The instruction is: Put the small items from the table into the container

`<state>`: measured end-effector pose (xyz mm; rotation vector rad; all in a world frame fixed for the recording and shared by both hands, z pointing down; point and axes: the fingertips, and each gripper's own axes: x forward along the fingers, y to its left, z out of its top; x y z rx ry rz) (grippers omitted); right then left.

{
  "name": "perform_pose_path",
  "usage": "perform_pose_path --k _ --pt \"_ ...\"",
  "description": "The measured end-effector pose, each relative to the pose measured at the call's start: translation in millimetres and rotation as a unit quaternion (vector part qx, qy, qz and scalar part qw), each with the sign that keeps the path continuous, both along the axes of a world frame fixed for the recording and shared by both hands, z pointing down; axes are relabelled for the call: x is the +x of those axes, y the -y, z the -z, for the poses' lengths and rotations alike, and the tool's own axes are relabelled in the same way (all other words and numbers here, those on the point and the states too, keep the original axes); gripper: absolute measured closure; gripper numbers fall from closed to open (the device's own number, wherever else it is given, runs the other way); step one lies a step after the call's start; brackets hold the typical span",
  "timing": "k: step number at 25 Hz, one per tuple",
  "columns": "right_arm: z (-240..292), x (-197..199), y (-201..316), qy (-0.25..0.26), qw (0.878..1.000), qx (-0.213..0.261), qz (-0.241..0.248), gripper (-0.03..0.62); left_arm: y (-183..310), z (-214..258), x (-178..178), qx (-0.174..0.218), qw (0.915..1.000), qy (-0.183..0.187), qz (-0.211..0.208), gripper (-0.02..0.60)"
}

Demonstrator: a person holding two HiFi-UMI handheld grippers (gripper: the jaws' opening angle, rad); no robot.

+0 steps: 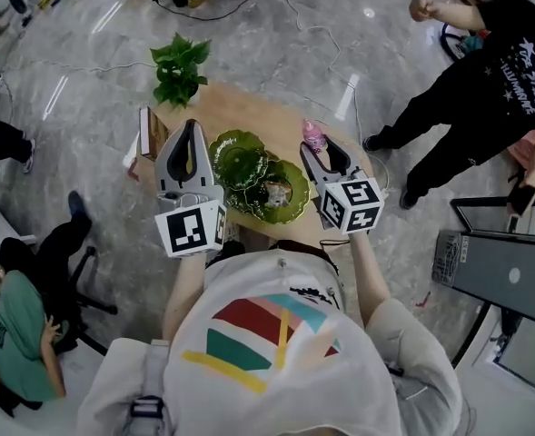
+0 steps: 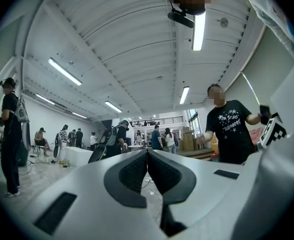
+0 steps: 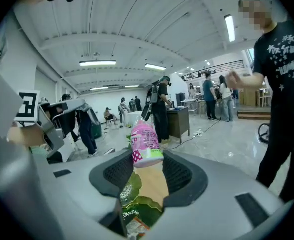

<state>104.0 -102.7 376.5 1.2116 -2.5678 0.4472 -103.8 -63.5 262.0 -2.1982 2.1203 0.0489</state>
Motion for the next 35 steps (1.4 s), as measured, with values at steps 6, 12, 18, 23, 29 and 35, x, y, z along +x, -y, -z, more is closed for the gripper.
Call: perform_pose_path --k 6,12,18,23,29,35 --pt "-66.6 -11.2 35.6 -0.055 0.985 -0.054 0.157 0.407 18.6 -29.1 -2.4 -0.04 0.9986 0.002 0.033 0.572" --pt "-175.1 -41.9 77.5 -0.119 0.935 -0.093 0.322 0.407 54.5 -73.7 -9.4 -0.051 0.997 0.006 0.058 0.572" --pt "-275.7 -63.9 73.0 -0.161 0.876 -0.159 0.425 0.407 67.9 -128.5 -11.1 -0.09 0.9932 0.002 0.074 0.572" --pt "-311.4 -76.2 57.7 -0.175 0.845 -0.193 0.468 0.405 68.9 -153.8 -18.3 -0.107 0.9904 -0.006 0.087 0.572" --pt "-323.7 -83.6 35.1 -0.195 0.819 -0.245 0.481 0.39 65.7 -162.9 -29.4 -0.117 0.989 -0.007 0.09 0.572" --pt "-309.4 -86.7 40.0 -0.191 0.83 -0.237 0.467 0.388 67.5 -152.7 -33.2 -0.108 0.9905 -0.005 0.085 0.572"
